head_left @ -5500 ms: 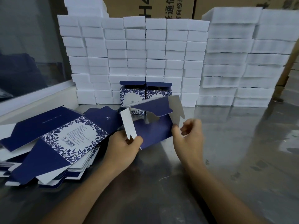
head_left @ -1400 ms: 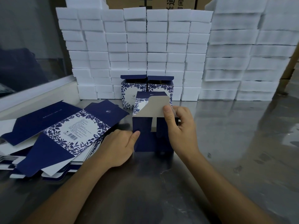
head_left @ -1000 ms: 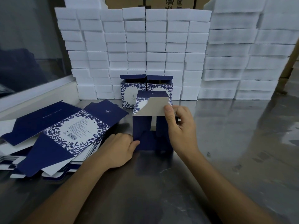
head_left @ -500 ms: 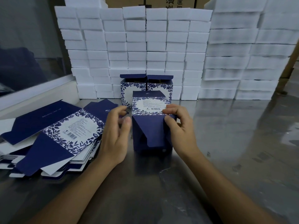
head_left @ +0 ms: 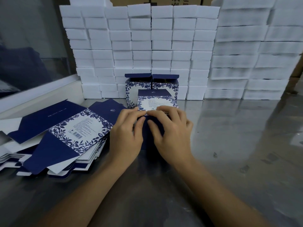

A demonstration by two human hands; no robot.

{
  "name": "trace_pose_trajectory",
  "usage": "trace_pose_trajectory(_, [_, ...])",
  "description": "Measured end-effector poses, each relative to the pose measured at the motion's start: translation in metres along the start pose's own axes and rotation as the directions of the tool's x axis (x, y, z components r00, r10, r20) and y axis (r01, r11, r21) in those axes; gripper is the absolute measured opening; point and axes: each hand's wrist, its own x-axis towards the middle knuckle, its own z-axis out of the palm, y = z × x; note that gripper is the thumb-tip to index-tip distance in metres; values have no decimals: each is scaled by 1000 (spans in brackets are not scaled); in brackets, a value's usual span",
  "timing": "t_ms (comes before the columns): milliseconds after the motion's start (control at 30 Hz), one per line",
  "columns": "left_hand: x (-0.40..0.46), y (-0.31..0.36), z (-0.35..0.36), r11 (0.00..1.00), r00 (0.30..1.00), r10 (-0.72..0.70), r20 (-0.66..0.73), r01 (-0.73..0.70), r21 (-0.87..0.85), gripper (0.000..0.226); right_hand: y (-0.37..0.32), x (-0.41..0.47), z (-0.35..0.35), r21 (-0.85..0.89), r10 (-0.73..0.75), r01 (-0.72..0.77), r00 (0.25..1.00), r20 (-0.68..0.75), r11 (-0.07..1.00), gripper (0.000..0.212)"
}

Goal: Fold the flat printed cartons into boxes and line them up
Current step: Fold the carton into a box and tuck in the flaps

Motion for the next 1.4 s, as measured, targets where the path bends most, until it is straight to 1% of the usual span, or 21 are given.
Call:
trace_pose_trajectory(100, [2,0,1,1000,1000,-3,-11,4,22,16,-3,1,3,17,37,-37,999,-14,999,18])
trace_pose_trajectory(200, [4,1,1,1000,1000,-2,-28,3,28,15,-5,5,6,66,81,-77,995,-56,995,11])
trace_pose_trajectory(267, [4,2,2,1000,999,-13,-30,13,19,15,-5,9,6,83,91,-86,994,-60,993,7])
trace_pose_trajectory(400, [4,1,1,1000,1000,-21,-21,21,-9,14,4,8,4,37,10,-7,997,-80,999,7])
trace_pose_trajectory(533, [3,1,0,998,999,-33,-3,33,-50,17,20,8,1,76,-64,76,987,-149,994,7])
trace_pose_trajectory(600, [3,1,-1,998,1000,-30,7,30,-57,20,22,10,2,94,-67,83,984,-163,992,5])
trace_pose_trajectory(700, [1,-1,-1,997,999,-30,15,31,-65,22,20,10,3,125,-41,64,983,-177,990,3])
trace_pose_trajectory(800, [1,-5,1,996,998,-48,28,50,-80,24,21,8,2,162,-32,63,982,-188,985,7])
trace_pose_trajectory(967, [-1,-12,1,996,998,-43,48,47,-79,25,32,6,-5,245,95,-59,986,-137,968,13])
trace_pose_trajectory(1033, [-1,-14,1,996,998,-50,45,53,-78,26,35,8,-8,260,121,-88,986,-112,961,12])
trace_pose_trajectory(1133, [-2,-17,1,995,998,-45,50,49,-91,29,38,12,-10,296,139,-106,986,-93,949,4])
trace_pose_trajectory(1200, [-4,-19,2,996,997,-41,58,45,-77,37,38,12,-9,323,162,-122,982,-100,939,4])
trace_pose_trajectory(1233, [-6,-20,3,995,996,-63,66,68,-76,45,39,11,-8,342,185,-141,977,-101,929,4])
trace_pose_trajectory(1300, [-8,-22,6,971,976,-192,99,204,-128,64,42,8,-4,390,247,-208,967,-54,897,15])
trace_pose_trajectory(1367, [-9,-26,9,924,939,-304,162,332,-190,77,45,4,-1,439,298,-295,952,64,849,34])
trace_pose_trajectory(1400, [-10,-29,11,915,926,-327,188,360,-183,81,47,2,1,438,306,-327,944,121,837,40])
